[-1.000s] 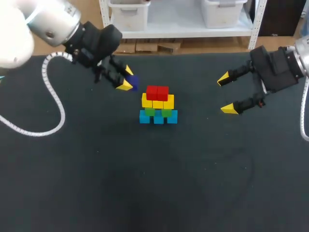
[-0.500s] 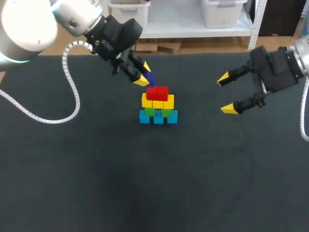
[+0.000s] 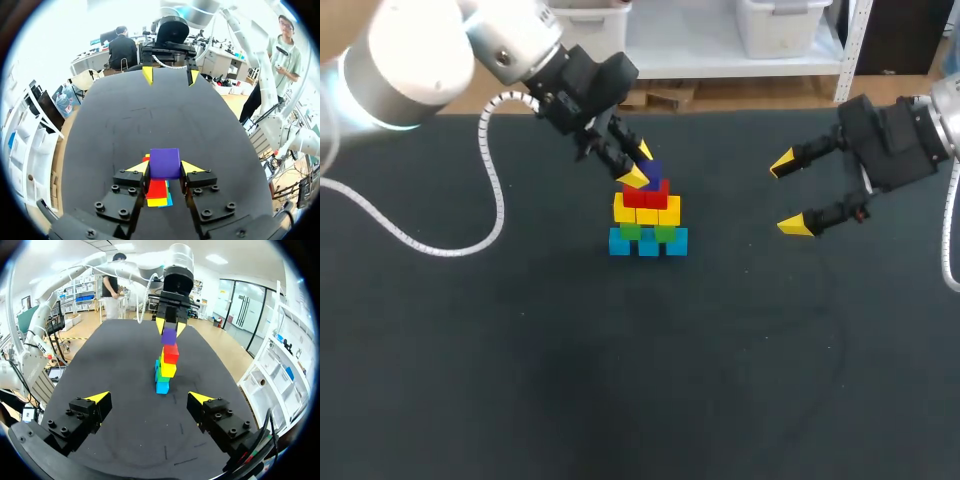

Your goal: Place the blue cubes, place green cubes on the blue cubes, place the yellow cubes on the green cubes, then place the red cubes on the yellow cubes, and place purple cube on the red cubes.

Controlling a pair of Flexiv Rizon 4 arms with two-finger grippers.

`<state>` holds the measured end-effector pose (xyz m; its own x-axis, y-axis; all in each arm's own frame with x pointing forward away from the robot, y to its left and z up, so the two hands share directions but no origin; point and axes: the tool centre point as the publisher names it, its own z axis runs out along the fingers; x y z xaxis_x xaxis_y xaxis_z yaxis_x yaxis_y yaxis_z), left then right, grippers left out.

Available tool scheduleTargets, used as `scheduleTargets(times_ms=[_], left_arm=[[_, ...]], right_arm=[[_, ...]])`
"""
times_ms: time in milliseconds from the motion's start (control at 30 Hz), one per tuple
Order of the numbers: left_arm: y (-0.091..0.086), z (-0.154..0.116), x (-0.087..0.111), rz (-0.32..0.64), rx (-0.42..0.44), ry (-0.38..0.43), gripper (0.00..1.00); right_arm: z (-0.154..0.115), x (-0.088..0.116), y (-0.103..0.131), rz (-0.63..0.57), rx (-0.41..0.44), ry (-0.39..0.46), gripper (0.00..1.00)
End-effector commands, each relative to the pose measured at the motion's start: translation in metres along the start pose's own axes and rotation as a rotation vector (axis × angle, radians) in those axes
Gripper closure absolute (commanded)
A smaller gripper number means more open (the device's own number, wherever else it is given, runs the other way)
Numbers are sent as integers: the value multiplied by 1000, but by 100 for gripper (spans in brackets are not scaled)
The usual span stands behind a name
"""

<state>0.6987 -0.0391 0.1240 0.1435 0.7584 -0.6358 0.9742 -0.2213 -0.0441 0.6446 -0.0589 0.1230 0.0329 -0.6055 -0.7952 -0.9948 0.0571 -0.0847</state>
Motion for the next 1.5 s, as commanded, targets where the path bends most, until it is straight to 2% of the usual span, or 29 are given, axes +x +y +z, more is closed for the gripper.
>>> scheduleTargets(times_ms=[33, 1233, 1500], left_arm=[[8, 1, 2, -1, 39, 0, 100], [14, 2, 11, -22, 38, 21, 100], [15, 3, 11, -20, 38, 24, 95]], right_arm=[[1, 0, -1, -1, 0, -2, 0], [1, 0, -1, -1, 0, -2, 0], [1, 0, -1, -1, 0, -2, 0]])
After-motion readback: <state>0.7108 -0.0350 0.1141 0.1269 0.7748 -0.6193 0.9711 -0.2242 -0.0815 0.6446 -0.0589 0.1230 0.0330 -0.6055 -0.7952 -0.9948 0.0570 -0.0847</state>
